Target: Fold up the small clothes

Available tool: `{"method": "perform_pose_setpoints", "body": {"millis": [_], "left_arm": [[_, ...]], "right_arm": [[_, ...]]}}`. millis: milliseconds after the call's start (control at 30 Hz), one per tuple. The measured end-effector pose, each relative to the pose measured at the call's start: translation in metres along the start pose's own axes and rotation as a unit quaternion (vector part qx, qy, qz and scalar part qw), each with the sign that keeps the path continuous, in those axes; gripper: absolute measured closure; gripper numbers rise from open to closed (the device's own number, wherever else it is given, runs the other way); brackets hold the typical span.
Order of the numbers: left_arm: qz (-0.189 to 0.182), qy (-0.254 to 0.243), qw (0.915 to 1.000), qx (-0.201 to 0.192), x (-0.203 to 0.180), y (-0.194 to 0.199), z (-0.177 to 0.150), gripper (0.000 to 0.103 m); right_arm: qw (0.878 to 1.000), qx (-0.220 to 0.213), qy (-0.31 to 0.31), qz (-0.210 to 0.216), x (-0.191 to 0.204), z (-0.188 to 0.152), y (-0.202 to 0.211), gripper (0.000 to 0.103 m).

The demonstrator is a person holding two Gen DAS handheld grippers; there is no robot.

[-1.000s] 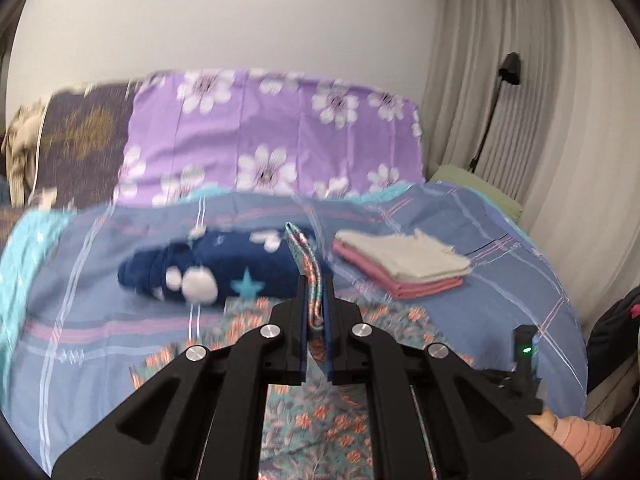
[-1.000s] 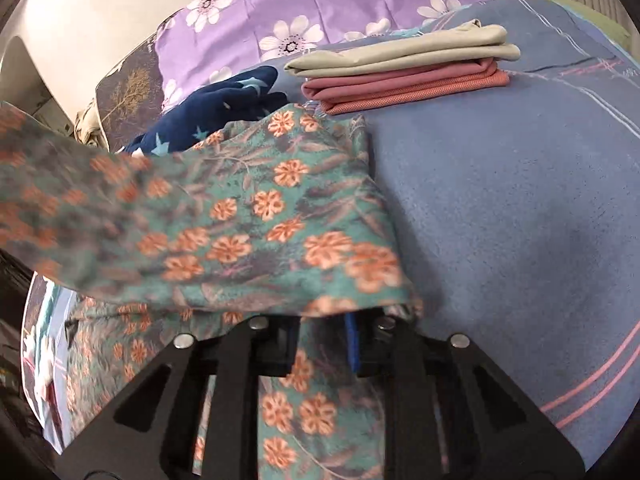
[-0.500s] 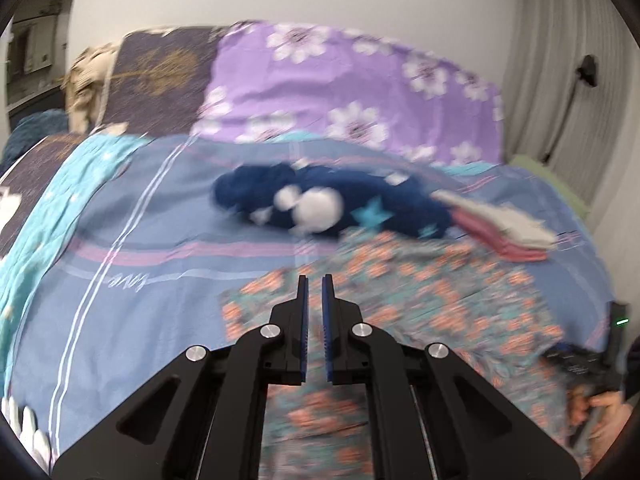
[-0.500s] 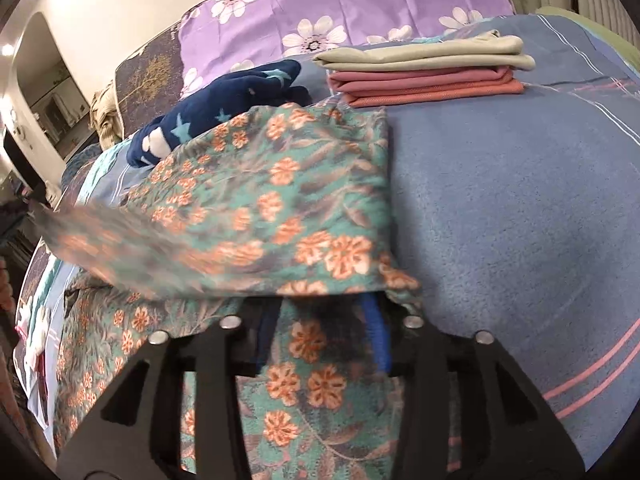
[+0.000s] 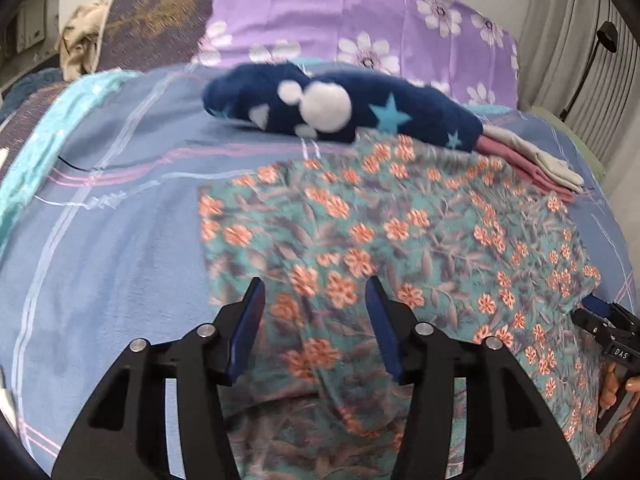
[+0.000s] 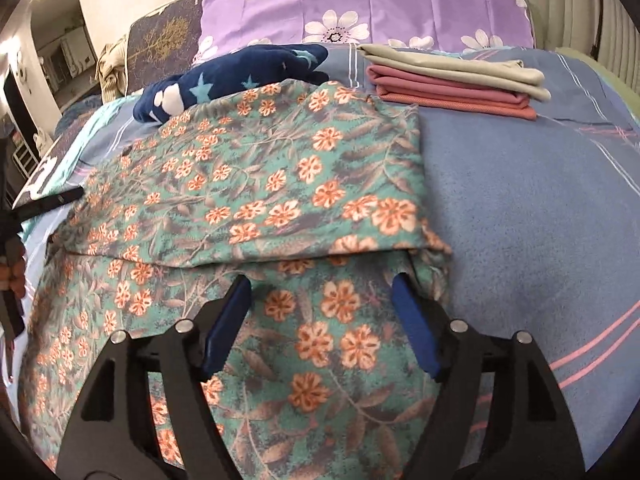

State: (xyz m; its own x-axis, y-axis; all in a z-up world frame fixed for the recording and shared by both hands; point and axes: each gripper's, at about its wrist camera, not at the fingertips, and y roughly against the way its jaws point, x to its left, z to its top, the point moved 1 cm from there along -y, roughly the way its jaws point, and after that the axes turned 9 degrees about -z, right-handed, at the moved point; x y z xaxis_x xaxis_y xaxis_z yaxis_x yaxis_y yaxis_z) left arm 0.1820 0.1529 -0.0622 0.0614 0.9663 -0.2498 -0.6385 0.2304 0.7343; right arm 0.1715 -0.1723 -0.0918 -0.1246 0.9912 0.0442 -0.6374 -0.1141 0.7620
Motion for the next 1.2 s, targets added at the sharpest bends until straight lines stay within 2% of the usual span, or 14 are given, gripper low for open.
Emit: {"method": "perform_pose_setpoints", "body": {"millis": [133,233,267,433,567,633,800,833,867,933,1033,1100,1167,1200], "left_arm": [[0.005,-0.006,0.9996,0.028,-0.002,-0.017,-0.008,0.063],[0.004,-0.008,0.9997,0.021,-0.002,-0.015,-0.006,0.092],[-0.006,0.001,0.9999,0.015,-0.002,-0.009,-0.002,0.095],[-0.02,-0.022,0.998,-0.055,-0.022,0.035,0.023,0.095],[0.032,-0.082,0.9921,-0.089,-0.038,0.059,0.04,0.095],[0.061,-0.093,0.9911,-0.074,-0.034,0.052,0.04,0.094],[0.141,-0.081,0.9865,0.021,-0.005,0.003,0.014,0.092],[0.149,-0.073,0.9855,0.032,-0.001,-0.002,0.009,0.086],[0.146,-0.061,0.9868,0.031,0.0,-0.002,0.005,0.08],[0.112,-0.049,0.9925,0.003,-0.007,0.009,0.007,0.078],[0.07,-0.064,0.9951,-0.026,-0.029,0.017,0.014,0.07],[0.052,-0.089,0.9945,-0.015,-0.045,0.004,0.013,0.067],[0.054,-0.1,0.9931,0.031,-0.047,-0.027,-0.001,0.058],[0.057,-0.099,0.9929,0.036,-0.044,-0.04,-0.01,0.056]], "right_arm": [[1.0,-0.001,-0.002,0.003,-0.001,-0.003,0.002,0.028],[1.0,0.0,-0.004,0.006,-0.002,-0.004,0.001,0.027],[1.0,-0.001,-0.003,0.006,-0.001,-0.004,0.001,0.026],[1.0,-0.001,0.005,0.003,0.002,-0.005,0.0,0.023],[1.0,-0.002,0.004,0.004,0.002,-0.006,0.0,0.023],[1.0,-0.002,0.004,0.005,0.002,-0.006,0.0,0.023],[1.0,-0.001,0.005,0.01,0.003,-0.006,0.0,0.02],[1.0,-0.001,0.006,0.011,0.003,-0.006,-0.001,0.019],[1.0,-0.001,0.006,0.011,0.003,-0.006,-0.001,0.019],[1.0,0.0,0.008,0.011,0.004,-0.005,-0.001,0.018],[1.0,0.0,0.011,0.008,0.005,-0.005,-0.001,0.018],[1.0,-0.002,0.013,0.002,0.006,-0.007,0.003,0.018],[1.0,-0.003,0.017,0.005,0.006,-0.011,0.012,0.018],[1.0,-0.003,0.019,0.016,0.006,-0.013,0.019,0.019]]}}
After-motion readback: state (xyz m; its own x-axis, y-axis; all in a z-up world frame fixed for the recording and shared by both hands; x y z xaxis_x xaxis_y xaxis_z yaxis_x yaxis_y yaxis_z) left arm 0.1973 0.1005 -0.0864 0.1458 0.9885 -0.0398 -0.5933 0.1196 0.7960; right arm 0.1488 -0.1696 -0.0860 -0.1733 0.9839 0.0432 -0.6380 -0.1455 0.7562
